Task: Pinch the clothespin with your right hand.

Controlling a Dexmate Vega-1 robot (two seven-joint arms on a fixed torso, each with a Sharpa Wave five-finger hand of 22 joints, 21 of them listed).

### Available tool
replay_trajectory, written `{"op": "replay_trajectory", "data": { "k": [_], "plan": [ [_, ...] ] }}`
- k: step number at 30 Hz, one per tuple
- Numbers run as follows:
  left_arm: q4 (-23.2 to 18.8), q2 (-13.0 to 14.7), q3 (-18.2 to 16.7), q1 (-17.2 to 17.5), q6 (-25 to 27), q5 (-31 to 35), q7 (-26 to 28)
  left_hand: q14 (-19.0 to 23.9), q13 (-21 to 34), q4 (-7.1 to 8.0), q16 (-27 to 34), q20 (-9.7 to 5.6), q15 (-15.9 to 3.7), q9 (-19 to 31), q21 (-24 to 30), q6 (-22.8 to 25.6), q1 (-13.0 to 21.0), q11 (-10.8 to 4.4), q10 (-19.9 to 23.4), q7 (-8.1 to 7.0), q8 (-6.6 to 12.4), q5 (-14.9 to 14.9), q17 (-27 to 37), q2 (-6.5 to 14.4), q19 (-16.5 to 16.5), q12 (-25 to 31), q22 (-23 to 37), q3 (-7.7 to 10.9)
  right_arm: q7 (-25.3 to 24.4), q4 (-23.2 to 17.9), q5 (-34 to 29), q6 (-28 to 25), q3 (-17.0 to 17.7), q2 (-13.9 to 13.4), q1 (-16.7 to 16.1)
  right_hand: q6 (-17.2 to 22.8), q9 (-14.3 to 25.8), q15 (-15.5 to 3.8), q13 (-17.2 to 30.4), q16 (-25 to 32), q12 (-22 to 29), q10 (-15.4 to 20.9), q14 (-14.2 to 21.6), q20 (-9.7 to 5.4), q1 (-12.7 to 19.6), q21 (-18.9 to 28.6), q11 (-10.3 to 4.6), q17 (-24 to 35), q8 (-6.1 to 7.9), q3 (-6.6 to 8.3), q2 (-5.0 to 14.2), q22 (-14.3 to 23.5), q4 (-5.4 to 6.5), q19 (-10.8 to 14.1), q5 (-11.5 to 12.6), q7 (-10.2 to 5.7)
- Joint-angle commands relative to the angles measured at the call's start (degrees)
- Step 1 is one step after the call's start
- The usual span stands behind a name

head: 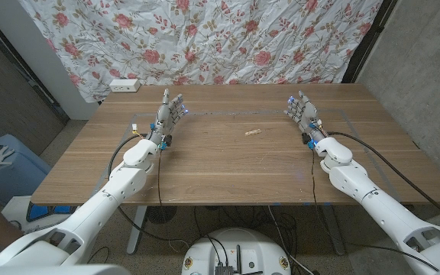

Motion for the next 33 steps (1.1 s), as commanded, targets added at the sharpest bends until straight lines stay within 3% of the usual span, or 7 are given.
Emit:
{"op": "replay_trajectory", "data": {
  "k": [1, 6, 13, 23, 33],
  "plan": [
    [0.0, 0.0, 0.0, 0.0, 0.0, 0.0, 0.0, 0.5, 0.1, 0.44, 0.5, -0.05, -0.44, 0.2, 0.4, 0.0, 0.2, -0.35, 0.2, -0.47, 0.35, 0.5, 0.2, 0.5, 0.4, 0.3, 0.1, -0.08, -2.7, -0.9, -4.3, 2.1, -1.2, -0.2, -0.4, 0.4, 0.2, -0.14, 0.2, 0.3, 0.4, 0.4, 0.6, -0.23, 0.4, 0.2, 0.01, 0.2, 0.3, 0.32, -0.08, 0.1, -0.1, -0.1, 0.2, -0.24],
    [0.0, 0.0, 0.0, 0.0, 0.0, 0.0, 0.0, 0.5, 0.1, 0.44, 0.5, -0.04, -0.42, 0.2, 0.4, 0.0, 0.2, -0.38, 0.1, -0.48, 0.34, 0.5, 0.2, 0.5, 0.3, 0.3, 0.1, -0.08, -5.8, -3.5, -9.1, 1.6, -2.3, -1.6, -0.7, 0.1, 0.1, -0.46, 0.2, 0.1, 0.3, 0.1, 0.5, -1.22, 0.5, 0.1, -0.01, 0.1, 0.21, 0.34, -0.01, 0.1, -0.32, -0.5, 0.2, -0.41],
    [0.0, 0.0, 0.0, 0.0, 0.0, 0.0, 0.0, 0.4, 0.1, 0.44, 0.4, -0.12, -0.41, 0.2, 0.4, 0.0, 0.2, -0.31, 0.1, -0.47, 0.35, 0.5, 0.2, 0.5, 0.4, 0.3, 0.1, -0.08, -9.6, -6.1, -14.8, 1.2, -3.3, -2.8, -0.8, 0.0, 0.1, -0.64, 0.1, 0.0, 0.2, 0.0, 0.5, -1.42, 0.7, 0.1, -0.04, 0.0, 0.2, 0.44, 0.08, 0.1, -0.58, -0.6, 0.2, -0.5],
    [0.0, 0.0, 0.0, 0.0, 0.0, 0.0, 0.0, 0.4, 0.1, 0.44, 0.4, -0.08, -0.39, 0.2, 0.4, 0.0, 0.2, -0.34, 0.2, -0.47, 0.35, 0.5, 0.2, 0.5, 0.3, 0.4, 0.1, -0.08, -12.1, -8.6, -22.7, -2.3, -5.4, -5.2, 1.1, -0.3, 0.1, -0.82, 0.1, -0.4, 0.2, -0.1, 0.4, -2.16, 1.6, -0.2, -0.09, -0.4, 0.14, 0.85, 0.18, 0.1, -1.55, -2.0, 0.1, -0.92],
    [0.0, 0.0, 0.0, 0.0, 0.0, 0.0, 0.0, 0.5, 0.1, 0.44, 0.5, -0.03, -0.44, 0.2, 0.4, 0.0, 0.2, -0.31, 0.1, -0.47, 0.35, 0.5, 0.2, 0.5, 0.3, 0.3, 0.1, -0.08, -11.5, -10.6, -28.7, -5.7, -7.1, -8.3, 3.0, -1.5, 0.1, -0.39, 0.1, -1.3, 0.0, -0.6, -0.4, -1.7, 3.4, -0.6, -0.86, -1.1, -0.07, 1.68, 0.19, 0.0, -3.6, -4.8, -0.1, -1.94]
  ]
}}
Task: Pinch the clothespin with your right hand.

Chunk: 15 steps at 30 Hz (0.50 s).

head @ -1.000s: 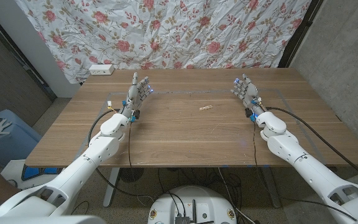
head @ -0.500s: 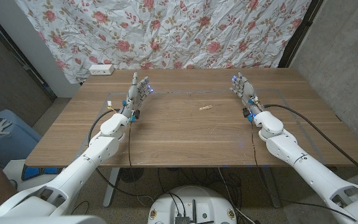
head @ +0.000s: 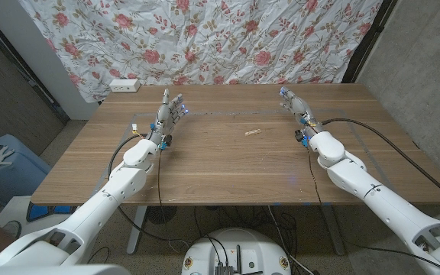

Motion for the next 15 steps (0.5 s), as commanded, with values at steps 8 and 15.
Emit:
{"op": "replay_trajectory", "data": {
  "k": [8, 15],
  "plan": [
    [0.0, 0.0, 0.0, 0.0, 0.0, 0.0, 0.0, 0.5, 0.1, 0.32, 0.5, -0.05, -0.41, 0.3, 0.4, 0.0, 0.2, -0.41, 0.2, -0.49, 0.35, 0.5, 0.2, 0.5, 0.4, 0.4, 0.1, 0.05, 0.1, -4.6, -12.5, -6.9, -3.5, -5.9, 3.0, -2.3, 0.2, 0.87, 0.1, -1.1, -0.3, -1.7, -1.7, 0.58, 2.9, 0.1, -0.85, -0.5, -0.28, 1.03, -0.18, 0.2, -2.71, -2.1, -0.3, -1.34],
    [0.0, 0.0, 0.0, 0.0, 0.0, 0.0, 0.0, 0.5, 0.1, 0.32, 0.5, -0.06, -0.36, 0.3, 0.4, 0.0, 0.2, -0.4, 0.2, -0.49, 0.35, 0.5, 0.2, 0.5, 0.3, 0.4, 0.1, 0.05, 1.4, -8.1, -21.5, -13.0, -6.8, -9.0, 5.2, -4.5, 0.3, 1.92, 0.2, -2.0, -0.5, -3.2, -3.5, 1.25, 5.3, 0.1, -1.51, -0.8, -0.25, 1.87, -0.78, 0.2, -5.13, -3.4, -0.5, -1.7]
  ]
}}
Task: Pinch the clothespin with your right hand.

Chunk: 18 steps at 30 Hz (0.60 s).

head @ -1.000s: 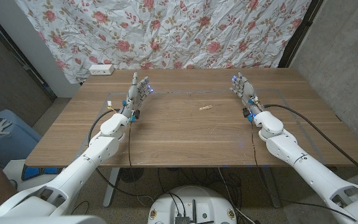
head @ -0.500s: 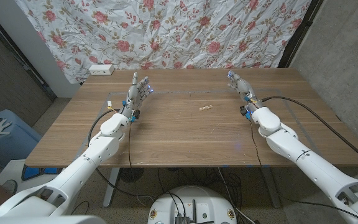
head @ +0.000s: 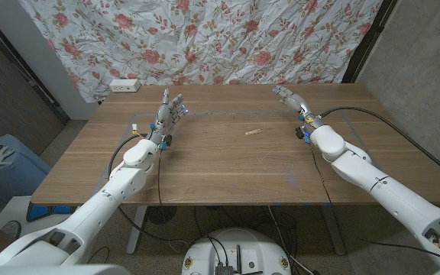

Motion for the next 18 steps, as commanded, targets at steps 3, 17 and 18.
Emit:
{"op": "replay_trajectory", "data": {
  "k": [3, 17, 18],
  "plan": [
    [0.0, 0.0, 0.0, 0.0, 0.0, 0.0, 0.0, 0.5, 0.1, 0.32, 0.5, -0.1, -0.39, 0.3, 0.4, 0.0, 0.2, -0.41, 0.2, -0.49, 0.35, 0.5, 0.2, 0.5, 0.4, 0.4, 0.1, 0.05, 2.5, -7.3, -15.3, -9.3, -6.5, -7.5, 4.8, -2.3, 0.3, 1.06, 0.2, -0.7, 0.0, -1.3, -1.6, 1.25, 2.5, 0.2, -0.73, -0.1, 0.01, 0.73, -0.42, 0.2, -1.96, -1.1, -0.3, -0.71],
    [0.0, 0.0, 0.0, 0.0, 0.0, 0.0, 0.0, 0.5, 0.1, 0.32, 0.5, -0.06, -0.37, 0.3, 0.4, 0.0, 0.2, -0.35, 0.0, -0.49, 0.36, 0.5, 0.2, 0.5, 0.4, 0.3, 0.1, 0.05, 9.4, -11.0, -21.2, -15.0, -9.3, -8.8, 8.0, -5.5, 0.4, 0.87, 0.2, -1.5, -0.2, -3.9, -5.0, 3.94, 5.4, 0.1, -4.26, -0.3, 0.36, 1.32, -2.19, 0.2, -3.32, -3.2, -0.2, -1.22],
    [0.0, 0.0, 0.0, 0.0, 0.0, 0.0, 0.0, 0.5, 0.1, 0.32, 0.5, -0.03, -0.37, 0.3, 0.4, 0.0, 0.2, -0.38, 0.1, -0.49, 0.36, 0.5, 0.2, 0.5, 0.3, 0.3, 0.1, 0.05, 9.3, -11.4, -22.3, -15.5, -9.6, -8.9, 8.2, -5.2, 0.4, 0.89, 0.2, -1.5, -0.2, -3.9, -5.1, 4.0, 5.6, 0.1, -4.36, -0.3, 0.53, 1.35, -2.32, 0.2, -3.33, -3.5, -0.2, -0.94]
  ]
}}
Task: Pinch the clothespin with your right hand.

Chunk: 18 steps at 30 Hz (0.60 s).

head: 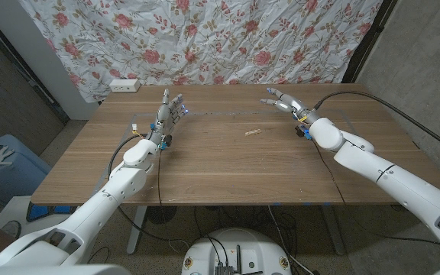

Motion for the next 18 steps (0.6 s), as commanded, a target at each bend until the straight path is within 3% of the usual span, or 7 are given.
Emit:
{"op": "replay_trajectory", "data": {
  "k": [1, 18],
  "plan": [
    [0.0, 0.0, 0.0, 0.0, 0.0, 0.0, 0.0, 0.5, 0.1, 0.32, 0.5, -0.03, -0.35, 0.3, 0.4, 0.0, 0.2, -0.39, 0.1, -0.49, 0.36, 0.5, 0.2, 0.5, 0.3, 0.3, 0.1, 0.05, 4.4, -4.3, -8.0, -6.2, -3.6, -1.9, 3.4, -0.1, 0.1, 0.24, 0.2, -0.2, -0.1, -0.3, -1.0, 0.64, 0.8, 0.1, -1.14, -0.1, 0.62, 0.2, -0.33, 0.2, -0.27, -0.7, 0.0, 0.05],
    [0.0, 0.0, 0.0, 0.0, 0.0, 0.0, 0.0, 0.5, 0.1, 0.33, 0.5, -0.1, -0.39, 0.3, 0.4, 0.0, 0.2, -0.48, 0.1, -0.49, 0.35, 0.5, 0.2, 0.5, 0.4, 0.3, 0.1, 0.05, 11.6, -8.2, -19.0, -12.2, -7.9, -2.2, 7.6, 2.7, 0.1, 0.38, 0.1, 0.3, 0.6, 1.2, -1.0, 1.61, 5.1, 0.2, -1.61, -0.4, 1.94, 1.86, -0.61, 0.1, -0.84, -2.2, 1.2, -1.0]
  ]
}}
